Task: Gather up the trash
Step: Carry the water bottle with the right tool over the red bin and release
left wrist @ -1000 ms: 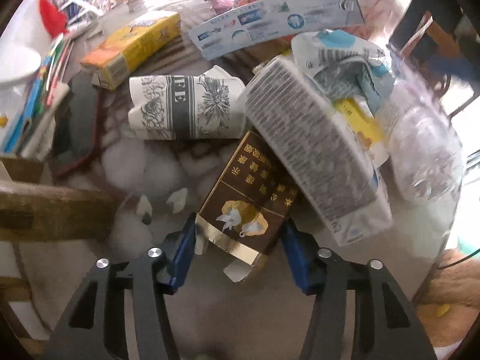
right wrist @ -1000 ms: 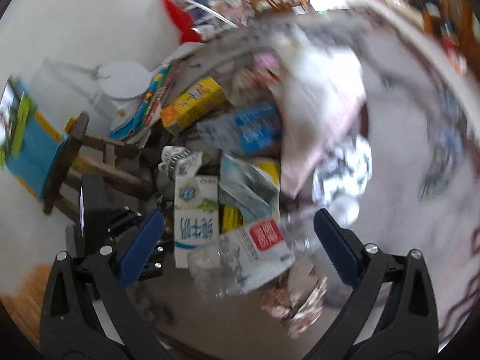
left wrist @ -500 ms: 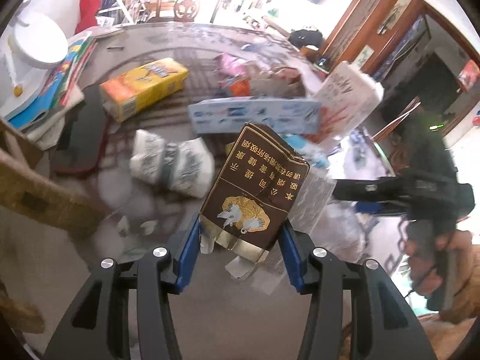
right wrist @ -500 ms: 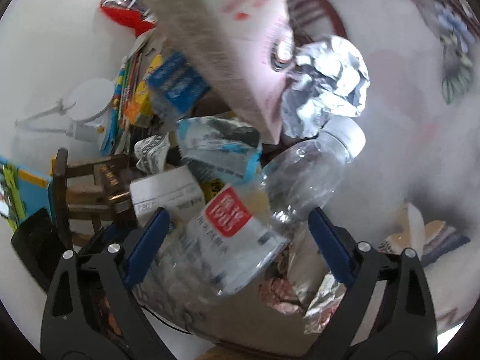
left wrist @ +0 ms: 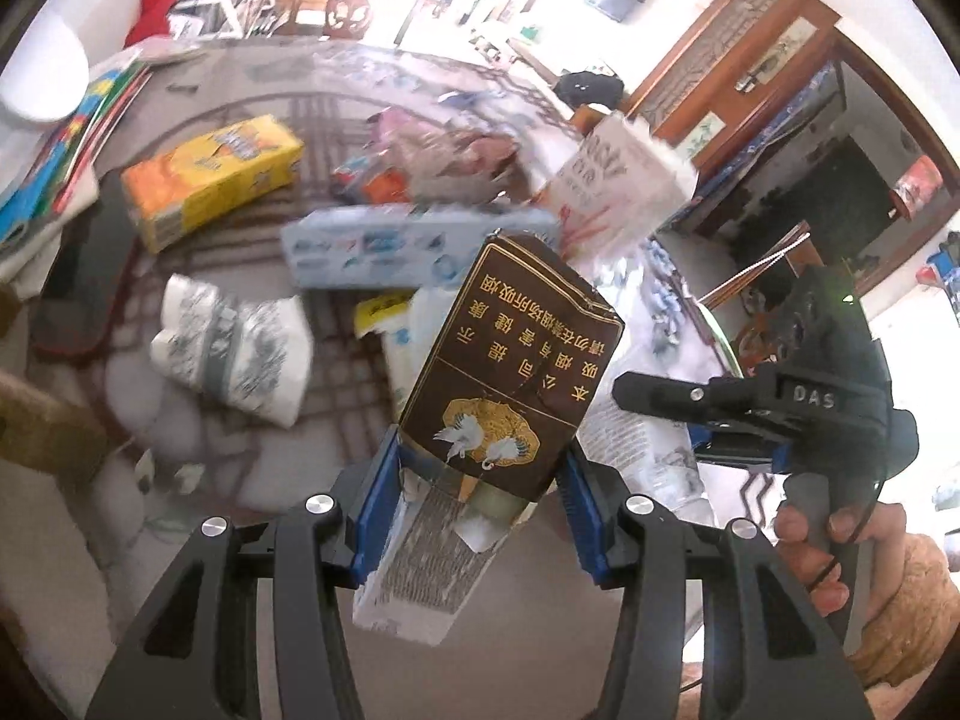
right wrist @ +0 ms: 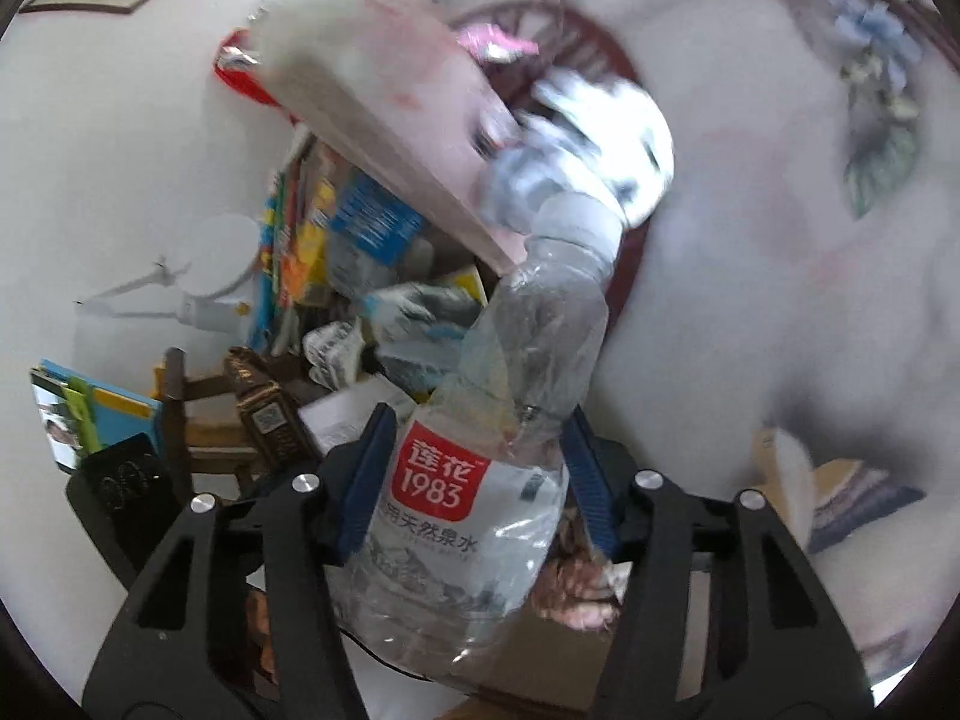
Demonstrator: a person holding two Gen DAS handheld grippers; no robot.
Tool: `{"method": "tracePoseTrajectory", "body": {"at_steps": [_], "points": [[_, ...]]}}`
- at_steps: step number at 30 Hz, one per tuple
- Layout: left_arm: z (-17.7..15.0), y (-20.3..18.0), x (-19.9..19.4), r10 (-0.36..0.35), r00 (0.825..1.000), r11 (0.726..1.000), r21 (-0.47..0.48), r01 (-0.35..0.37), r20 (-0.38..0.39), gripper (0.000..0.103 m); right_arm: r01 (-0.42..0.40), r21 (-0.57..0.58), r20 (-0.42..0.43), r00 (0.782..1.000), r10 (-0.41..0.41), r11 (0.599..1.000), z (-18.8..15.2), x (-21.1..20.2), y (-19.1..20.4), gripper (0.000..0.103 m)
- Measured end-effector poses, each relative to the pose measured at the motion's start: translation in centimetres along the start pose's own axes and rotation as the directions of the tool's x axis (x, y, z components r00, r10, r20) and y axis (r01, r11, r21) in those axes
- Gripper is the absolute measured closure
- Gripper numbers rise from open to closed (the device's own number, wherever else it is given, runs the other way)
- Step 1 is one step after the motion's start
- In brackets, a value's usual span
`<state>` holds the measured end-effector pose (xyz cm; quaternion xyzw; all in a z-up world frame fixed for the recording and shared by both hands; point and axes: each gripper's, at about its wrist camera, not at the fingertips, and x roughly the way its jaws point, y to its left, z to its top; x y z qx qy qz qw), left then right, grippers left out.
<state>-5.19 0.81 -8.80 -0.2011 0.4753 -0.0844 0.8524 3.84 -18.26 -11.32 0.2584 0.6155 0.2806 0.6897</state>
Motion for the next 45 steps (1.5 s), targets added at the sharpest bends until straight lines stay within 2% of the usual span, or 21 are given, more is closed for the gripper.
{"method": "tracePoseTrajectory", "body": {"at_steps": [5,11,19,25,28,31,34,38,43,45], "points": [[1.4,-2.2,-0.4,-0.021,0.999,1.0,0.015,0.02,0.035,0.056,-0.008,-0.034,0.065,0.998,0.011,0.999,0.8,-3.1,0.3,0.053],[3.3,-5.6,-0.4,-0.034,0.996,0.999,0.031,0.032,0.078,0.056,-0.007,-0.066,0.1,0.995,0.014,0.998,2.8,-6.0,-0.8,0.053],[5.9,-10.6,2.3,-0.04,0.993,0.999,0.02,0.038,0.111,0.056,0.035,-0.157,0.148,0.989,-0.011,0.987,5.4,-10.5,-2.5,0.053],[7.2,-14.2,4.8,-0.049,0.993,0.998,0.037,0.045,0.111,0.056,0.096,-0.183,0.215,0.975,-0.055,0.978,7.1,-14.5,-6.1,0.053],[7.6,-15.9,6.3,-0.055,0.994,0.998,0.049,0.05,0.093,0.056,0.141,-0.151,0.261,0.96,-0.098,0.978,8.2,-17.1,-9.3,0.053],[7.9,-17.7,7.9,-0.065,0.996,0.996,0.067,0.06,0.068,0.056,0.227,-0.08,0.309,0.931,-0.192,0.971,9.3,-19.3,-13.4,0.053],[8.2,-19.7,9.5,-0.075,0.996,0.993,0.097,0.071,0.037,0.056,0.313,0.037,0.328,0.893,-0.307,0.949,10.5,-21.3,-18.5,0.053],[8.4,-21.9,11.3,-0.088,0.996,0.987,0.132,0.088,0.0,0.056,0.454,0.081,0.35,0.82,-0.452,0.887,12.1,-22.7,-22.9,0.053],[8.6,-25.0,13.7,-0.102,0.994,0.977,0.186,0.109,-0.048,0.056,0.507,0.121,0.321,0.793,-0.517,0.853,14.3,-22.9,-26.8,0.052],[8.5,-26.4,15.0,-0.108,0.992,0.971,0.205,0.12,-0.072,0.056,0.506,0.136,0.312,0.794,-0.522,0.852,14.1,-23.3,-28.1,0.051]]}}
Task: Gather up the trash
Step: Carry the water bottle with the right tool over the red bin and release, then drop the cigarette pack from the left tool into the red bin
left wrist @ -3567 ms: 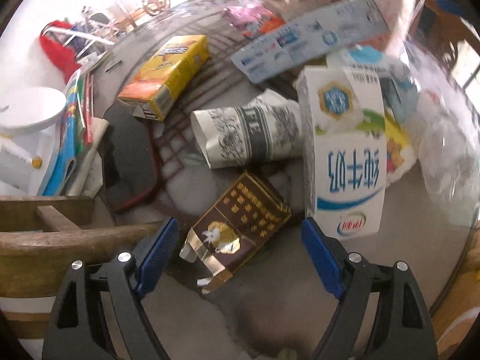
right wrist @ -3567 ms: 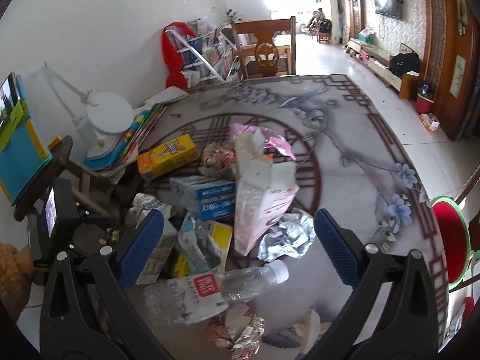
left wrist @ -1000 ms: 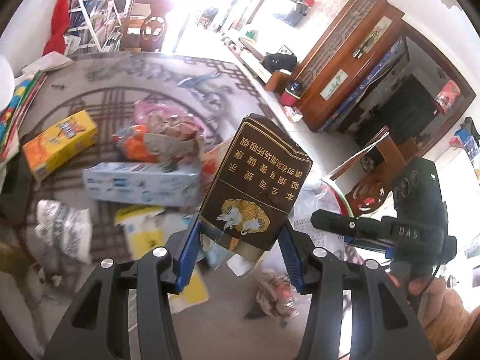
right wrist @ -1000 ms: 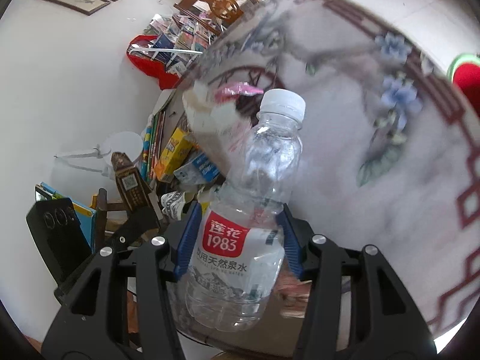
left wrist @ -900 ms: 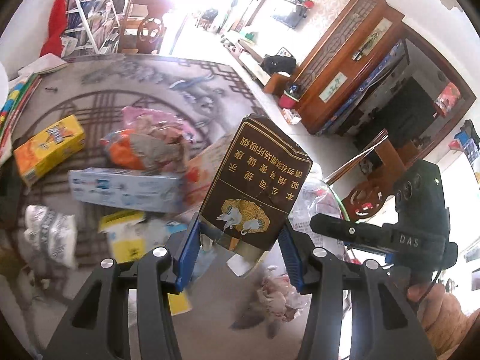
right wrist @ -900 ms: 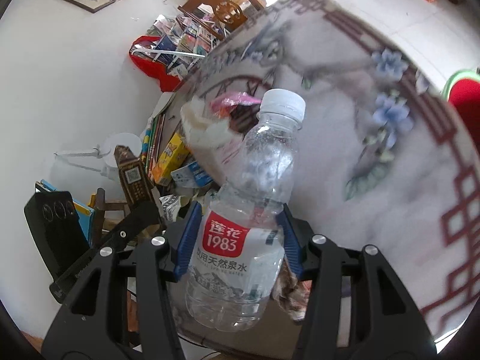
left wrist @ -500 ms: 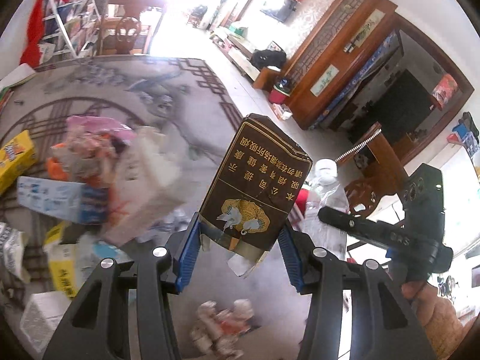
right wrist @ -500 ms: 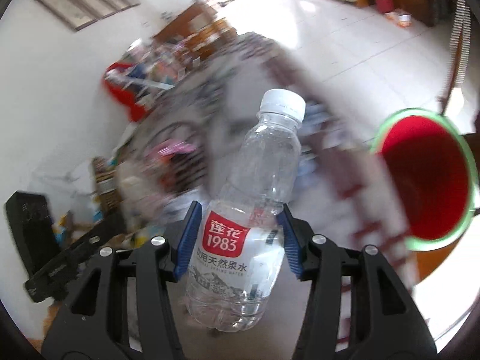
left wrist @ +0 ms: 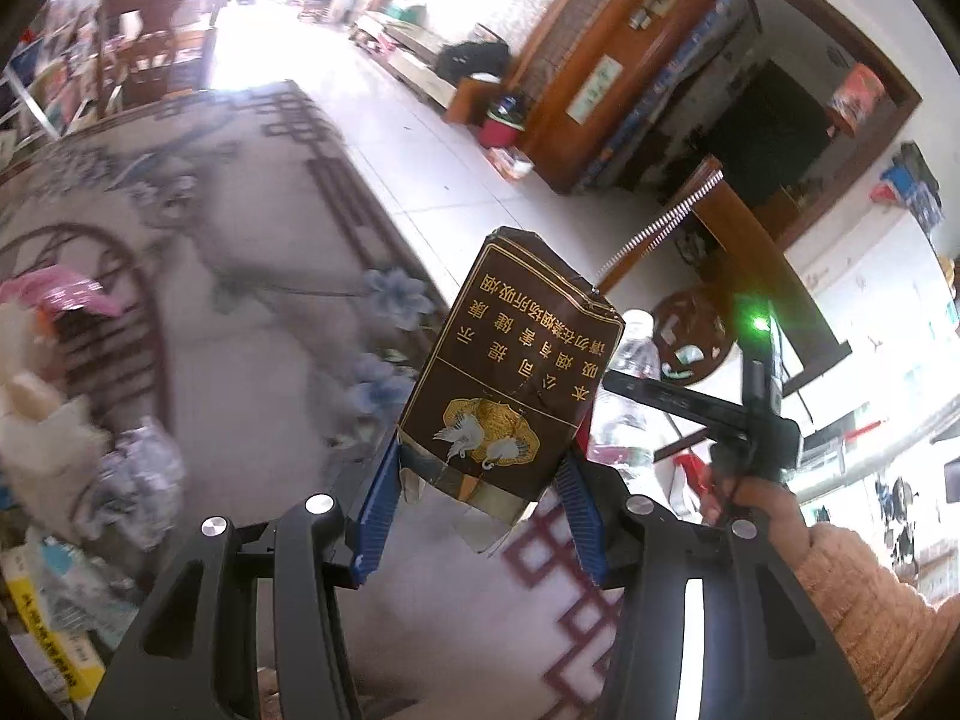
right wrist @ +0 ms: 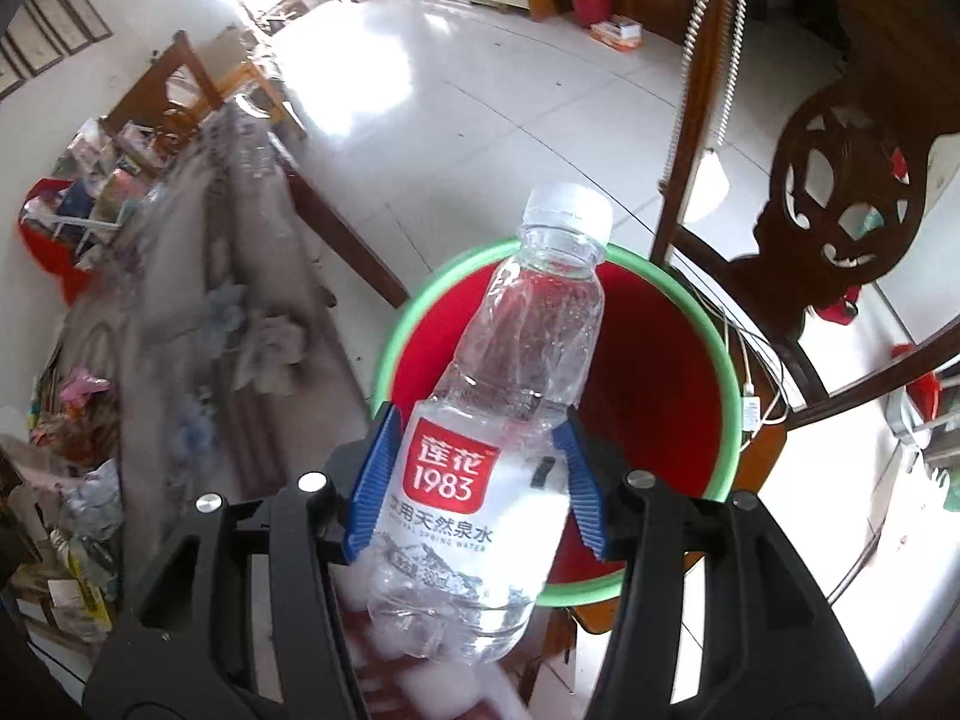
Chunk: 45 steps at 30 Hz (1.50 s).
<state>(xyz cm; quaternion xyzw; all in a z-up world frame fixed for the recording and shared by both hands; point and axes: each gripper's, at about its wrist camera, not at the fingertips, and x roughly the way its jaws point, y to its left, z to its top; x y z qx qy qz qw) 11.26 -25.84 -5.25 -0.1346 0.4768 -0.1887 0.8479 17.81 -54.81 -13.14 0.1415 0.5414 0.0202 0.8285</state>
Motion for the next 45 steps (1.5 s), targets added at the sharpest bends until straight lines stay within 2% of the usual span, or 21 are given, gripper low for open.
{"method": "tracePoseTrajectory", "body": {"at_steps": [5,11,13,15,19,22,23,24,29,35,40,45], "points": [[0.9,-2.1,3.7,-0.044,0.997,0.999,0.021,0.045,-0.061,0.056,-0.012,0.025,0.006,1.0,0.012,1.0,0.1,-0.2,-1.3,0.047],[2.2,-5.9,9.1,-0.082,0.988,0.992,0.082,0.093,-0.133,0.056,-0.024,0.079,0.033,0.999,0.021,0.997,-0.9,-2.4,-2.8,0.047],[2.8,-7.2,11.0,-0.091,0.984,0.989,0.103,0.108,-0.155,0.056,-0.022,0.098,0.046,0.999,0.017,0.995,-1.1,-3.1,-3.5,0.042],[3.4,-8.5,12.6,-0.097,0.98,0.985,0.127,0.12,-0.172,0.056,-0.014,0.119,0.061,0.998,0.007,0.993,-1.4,-4.1,-4.3,0.041],[3.8,-10.7,14.4,-0.105,0.977,0.975,0.172,0.138,-0.186,0.055,0.0,0.158,0.084,0.996,-0.013,0.988,-1.8,-5.4,-5.7,0.041],[4.1,-11.5,14.9,-0.105,0.976,0.974,0.176,0.139,-0.193,0.049,0.007,0.176,0.093,0.995,-0.024,0.984,-2.1,-5.9,-6.4,0.041],[4.1,-11.5,14.9,-0.105,0.976,0.975,0.171,0.139,-0.192,0.037,0.009,0.183,0.096,0.995,-0.027,0.983,-2.2,-6.1,-6.6,0.041],[4.1,-11.4,14.7,-0.108,0.977,0.977,0.165,0.138,-0.182,0.031,0.009,0.187,0.097,0.995,-0.027,0.982,-2.3,-6.2,-6.6,0.041],[4.2,-10.9,13.2,-0.079,0.983,0.977,0.181,0.109,-0.163,0.031,0.006,0.185,0.106,0.994,-0.026,0.983,-2.4,-6.6,-6.1,0.038],[4.5,-9.0,7.2,-0.034,0.999,0.98,0.197,0.039,-0.03,0.031,-0.021,0.132,0.121,0.993,0.005,0.991,-2.1,-6.9,-3.1,0.037],[3.5,-6.2,3.1,0.01,0.999,0.989,0.15,-0.016,0.04,0.031,-0.049,0.066,0.124,0.991,0.041,0.997,-2.0,-6.8,0.7,0.035],[1.3,-2.4,-0.1,0.058,0.996,0.993,0.097,-0.064,0.06,0.031,-0.079,-0.011,0.103,0.991,0.08,0.997,-2.6,-6.1,5.5,0.033]]}}
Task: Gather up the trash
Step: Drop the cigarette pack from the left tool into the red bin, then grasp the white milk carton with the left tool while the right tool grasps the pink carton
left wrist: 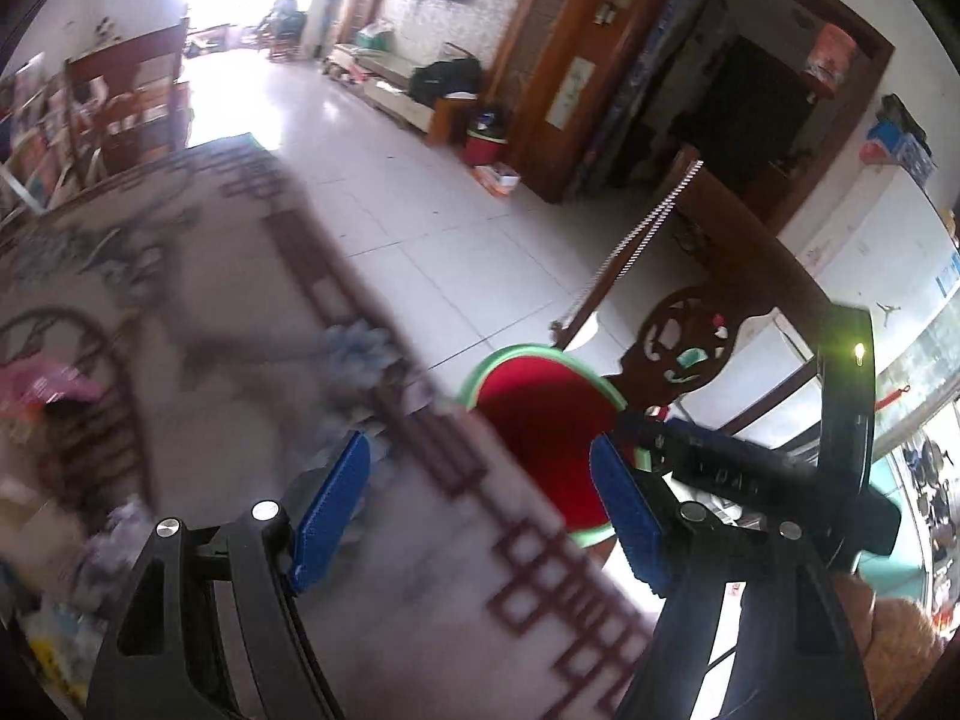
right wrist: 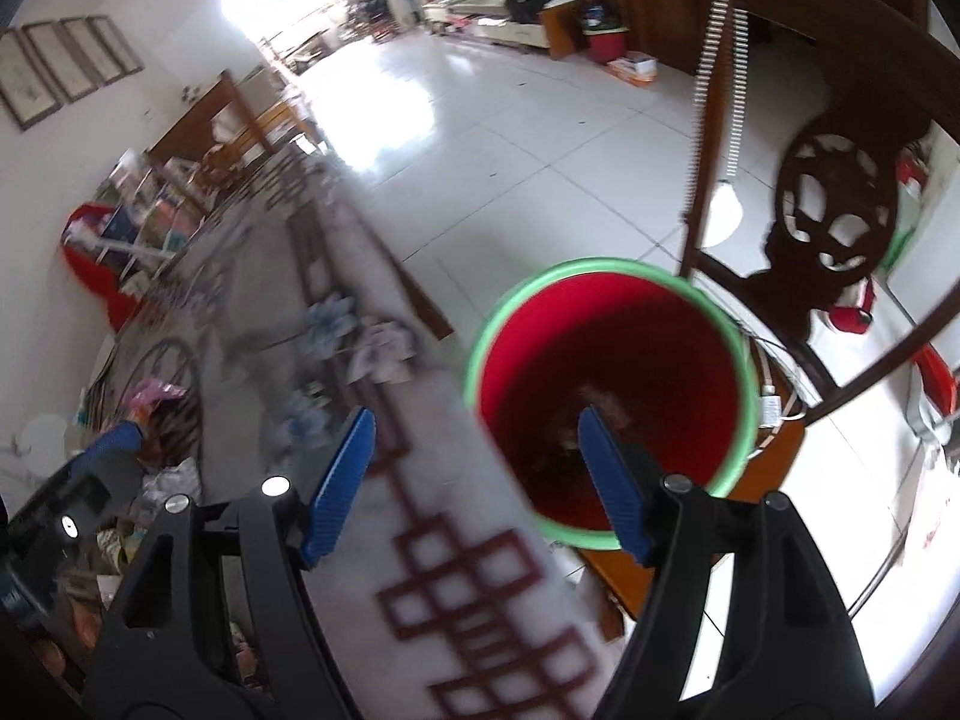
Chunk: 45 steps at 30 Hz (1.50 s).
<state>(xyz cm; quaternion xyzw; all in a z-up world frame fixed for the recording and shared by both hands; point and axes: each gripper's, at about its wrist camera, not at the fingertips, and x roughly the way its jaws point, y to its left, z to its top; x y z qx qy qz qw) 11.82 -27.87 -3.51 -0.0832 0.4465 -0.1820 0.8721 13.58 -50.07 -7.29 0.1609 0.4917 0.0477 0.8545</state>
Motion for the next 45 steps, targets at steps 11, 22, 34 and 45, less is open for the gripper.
{"method": "tracePoseTrajectory", "body": {"at_steps": [11,22,34,45], "points": [[-4.8,10.8,-8.5,0.092,0.994,0.991,-0.106,-0.086,0.051,0.031,-0.071,-0.15,-0.07,0.996,0.061,0.986,-4.0,1.7,11.9,0.029],[-12.3,22.5,-16.0,0.223,0.974,0.973,-0.044,-0.225,-0.045,0.029,-0.116,-0.194,-0.115,0.989,0.095,0.974,-8.7,2.3,19.7,0.029],[-18.1,27.0,-13.9,0.169,0.963,0.986,0.049,-0.162,-0.212,0.022,-0.091,-0.211,-0.108,0.992,0.07,0.973,-12.1,1.3,23.3,0.027],[-19.4,26.9,-14.3,0.101,0.98,0.99,-0.084,-0.116,-0.172,0.062,-0.099,-0.256,-0.114,0.991,0.071,0.962,-13.8,0.9,25.1,0.026]]}}
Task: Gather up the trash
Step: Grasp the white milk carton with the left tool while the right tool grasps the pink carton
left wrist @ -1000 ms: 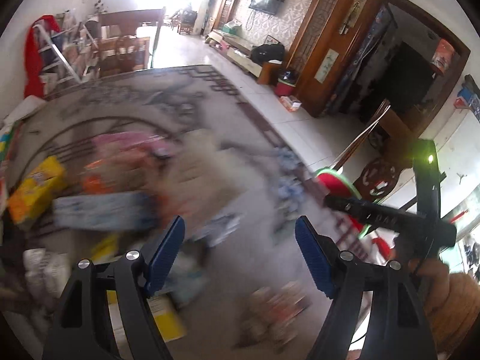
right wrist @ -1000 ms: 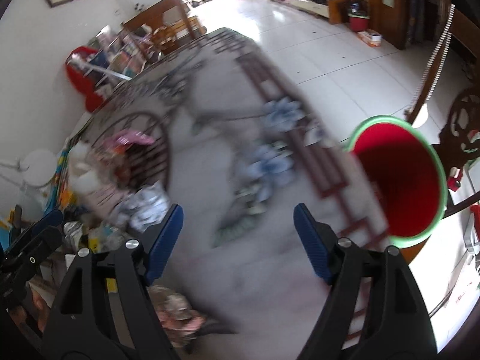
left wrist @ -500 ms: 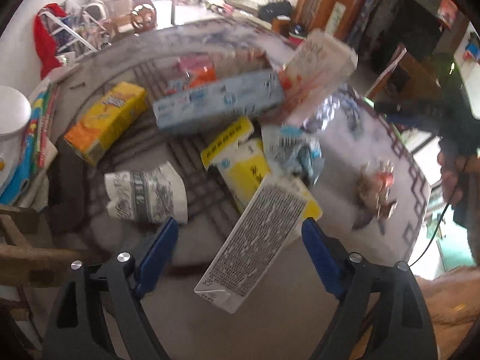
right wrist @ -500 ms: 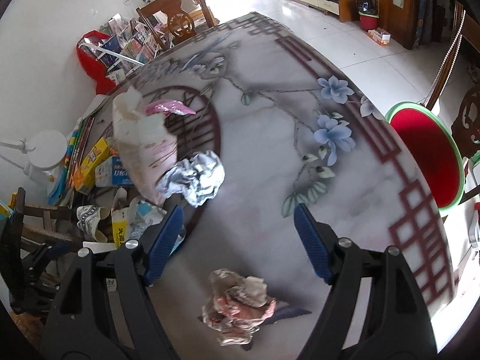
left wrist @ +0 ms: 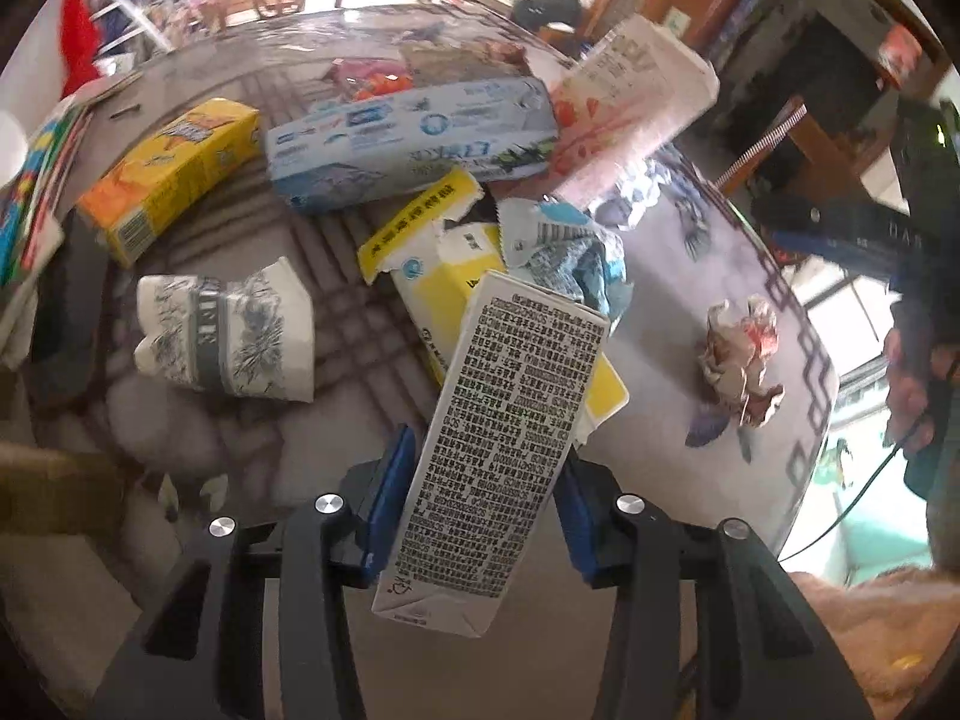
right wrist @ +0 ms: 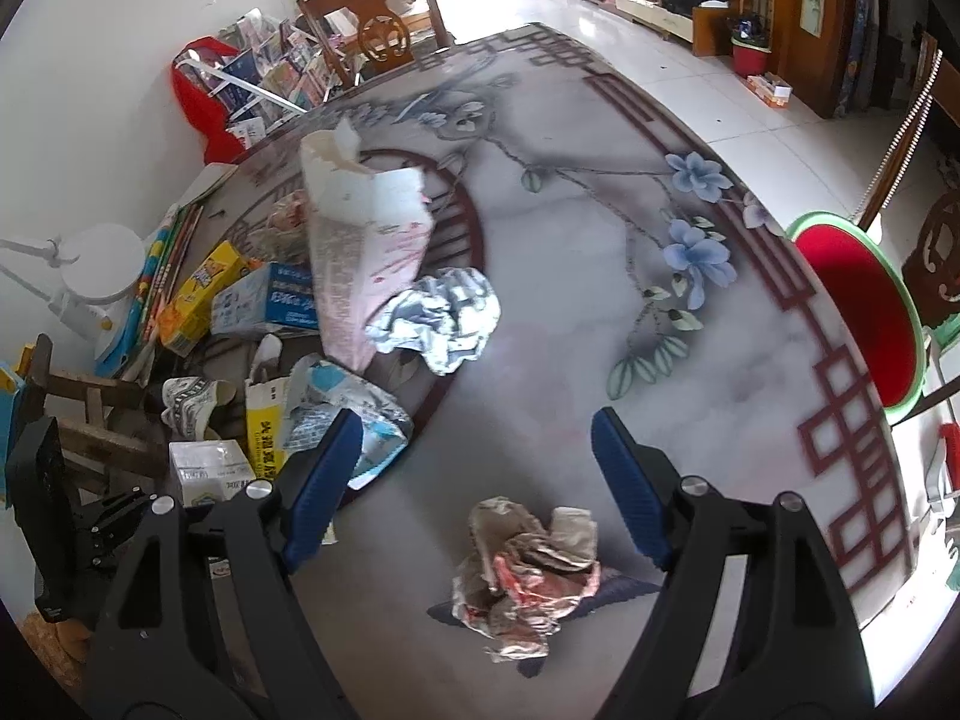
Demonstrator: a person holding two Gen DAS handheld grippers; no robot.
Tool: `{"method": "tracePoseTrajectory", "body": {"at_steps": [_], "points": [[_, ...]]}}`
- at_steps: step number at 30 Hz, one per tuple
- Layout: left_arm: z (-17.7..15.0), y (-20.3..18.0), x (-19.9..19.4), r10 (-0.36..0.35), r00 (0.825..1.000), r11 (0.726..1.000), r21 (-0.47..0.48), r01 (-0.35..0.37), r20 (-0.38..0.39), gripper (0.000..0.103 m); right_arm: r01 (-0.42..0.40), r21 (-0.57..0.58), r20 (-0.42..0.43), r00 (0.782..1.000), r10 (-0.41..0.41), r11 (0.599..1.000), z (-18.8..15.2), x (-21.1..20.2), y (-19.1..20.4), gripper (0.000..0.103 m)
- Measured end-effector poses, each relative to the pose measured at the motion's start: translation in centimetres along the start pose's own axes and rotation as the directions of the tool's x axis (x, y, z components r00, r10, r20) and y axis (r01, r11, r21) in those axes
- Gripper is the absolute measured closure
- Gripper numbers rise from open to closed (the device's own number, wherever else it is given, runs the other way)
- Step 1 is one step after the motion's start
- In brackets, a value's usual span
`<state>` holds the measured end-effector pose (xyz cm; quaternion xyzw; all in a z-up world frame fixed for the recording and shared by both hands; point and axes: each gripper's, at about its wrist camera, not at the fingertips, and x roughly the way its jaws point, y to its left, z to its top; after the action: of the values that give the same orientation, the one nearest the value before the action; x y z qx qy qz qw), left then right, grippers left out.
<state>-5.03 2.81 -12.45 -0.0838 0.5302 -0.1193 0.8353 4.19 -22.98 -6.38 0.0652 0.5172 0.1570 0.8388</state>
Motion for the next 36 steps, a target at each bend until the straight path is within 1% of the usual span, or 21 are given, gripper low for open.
{"method": "tracePoseTrajectory", "body": {"at_steps": [2,5,8,11,15,20,23,26,27,28,29,32,36], "points": [[-0.1,0.1,-0.5,-0.002,1.0,0.999,-0.033,0.003,0.019,0.062,-0.014,-0.012,0.005,1.0,0.014,1.0,0.2,0.3,0.6,0.026],[-0.2,0.0,-1.0,-0.022,0.999,0.997,-0.07,0.024,0.029,0.062,-0.009,-0.044,0.033,0.999,0.011,0.999,1.2,0.8,1.7,0.026],[-0.4,-0.3,-1.2,-0.025,0.999,0.996,-0.081,0.028,0.034,0.062,-0.023,-0.07,0.069,0.997,0.028,0.997,2.9,1.3,2.9,0.026],[-0.6,-0.4,-1.3,-0.028,0.999,0.994,-0.103,0.032,0.036,0.062,-0.039,-0.073,0.086,0.995,0.045,0.997,4.0,2.0,3.7,0.026],[-0.8,-0.3,-1.5,-0.034,0.999,0.99,-0.133,0.04,0.042,0.062,-0.045,-0.058,0.088,0.995,0.05,0.997,4.9,3.0,4.3,0.026],[-0.7,-0.3,-1.5,-0.035,0.998,0.988,-0.151,0.042,0.049,0.062,-0.054,-0.06,0.081,0.995,0.059,0.997,5.1,3.9,5.0,0.026],[-0.7,0.0,-1.4,-0.049,0.998,0.983,-0.174,0.056,0.049,0.062,-0.035,-0.073,0.082,0.996,0.041,0.997,5.2,4.5,5.4,0.026],[-0.7,0.1,-1.3,-0.047,0.998,0.982,-0.18,0.055,0.045,0.062,-0.028,-0.083,0.063,0.997,0.033,0.996,5.3,5.2,5.8,0.026],[-0.7,0.1,-1.3,-0.047,0.998,0.982,-0.181,0.054,0.045,0.062,-0.027,-0.085,0.067,0.997,0.033,0.996,5.3,5.2,5.9,0.03],[-0.6,0.1,-1.3,-0.045,0.998,0.982,-0.181,0.052,0.045,0.062,-0.02,-0.088,0.075,0.997,0.027,0.996,5.3,5.1,5.9,0.044],[-0.6,0.1,-1.2,-0.043,0.998,0.982,-0.182,0.051,0.045,0.062,-0.001,-0.096,0.088,0.996,0.009,0.995,5.3,4.9,6.0,0.054],[-0.5,0.2,-1.1,-0.038,0.998,0.982,-0.186,0.045,0.044,0.062,-0.006,-0.106,0.107,0.994,0.017,0.994,5.3,4.3,6.1,0.056],[-0.2,0.4,-1.3,-0.032,0.998,0.981,-0.191,0.041,0.052,0.062,-0.05,-0.122,0.128,0.99,0.065,0.991,5.1,2.8,6.1,0.057]]}}
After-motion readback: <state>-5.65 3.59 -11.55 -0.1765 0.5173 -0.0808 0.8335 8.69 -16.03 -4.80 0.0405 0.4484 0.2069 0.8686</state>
